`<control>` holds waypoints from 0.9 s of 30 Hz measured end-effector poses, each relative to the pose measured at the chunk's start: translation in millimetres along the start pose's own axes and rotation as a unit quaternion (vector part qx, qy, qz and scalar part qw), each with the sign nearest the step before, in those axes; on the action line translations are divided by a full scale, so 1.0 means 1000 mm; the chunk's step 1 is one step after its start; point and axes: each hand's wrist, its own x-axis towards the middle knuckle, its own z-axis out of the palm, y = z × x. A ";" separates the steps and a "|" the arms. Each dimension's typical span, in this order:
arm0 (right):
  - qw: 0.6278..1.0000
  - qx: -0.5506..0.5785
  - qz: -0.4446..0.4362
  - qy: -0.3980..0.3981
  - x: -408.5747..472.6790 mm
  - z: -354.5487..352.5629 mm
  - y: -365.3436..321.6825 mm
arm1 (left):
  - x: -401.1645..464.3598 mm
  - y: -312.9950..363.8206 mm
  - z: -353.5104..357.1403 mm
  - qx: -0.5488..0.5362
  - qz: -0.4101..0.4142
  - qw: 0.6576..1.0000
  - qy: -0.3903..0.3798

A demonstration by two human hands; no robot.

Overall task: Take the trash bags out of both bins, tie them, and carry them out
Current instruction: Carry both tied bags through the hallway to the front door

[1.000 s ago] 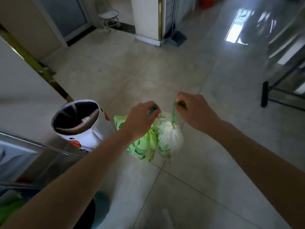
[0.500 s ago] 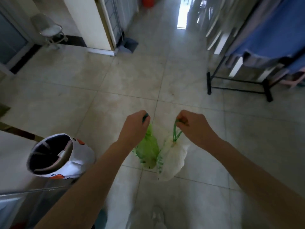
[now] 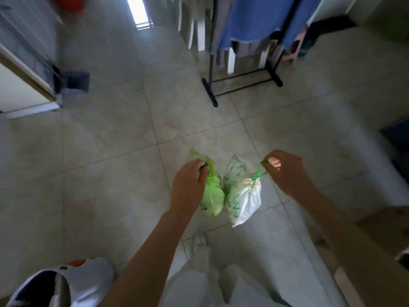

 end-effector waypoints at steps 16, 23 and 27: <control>0.984 0.065 0.138 0.088 0.112 -0.082 0.088 | 0.154 0.094 0.113 0.006 0.081 0.995 -0.051; 0.990 0.076 0.102 0.055 0.167 -0.122 0.126 | 0.217 0.149 0.161 0.000 0.079 0.996 -0.047; 0.988 0.077 0.121 0.060 0.196 -0.147 0.154 | 0.253 0.180 0.193 -0.012 0.102 0.993 -0.066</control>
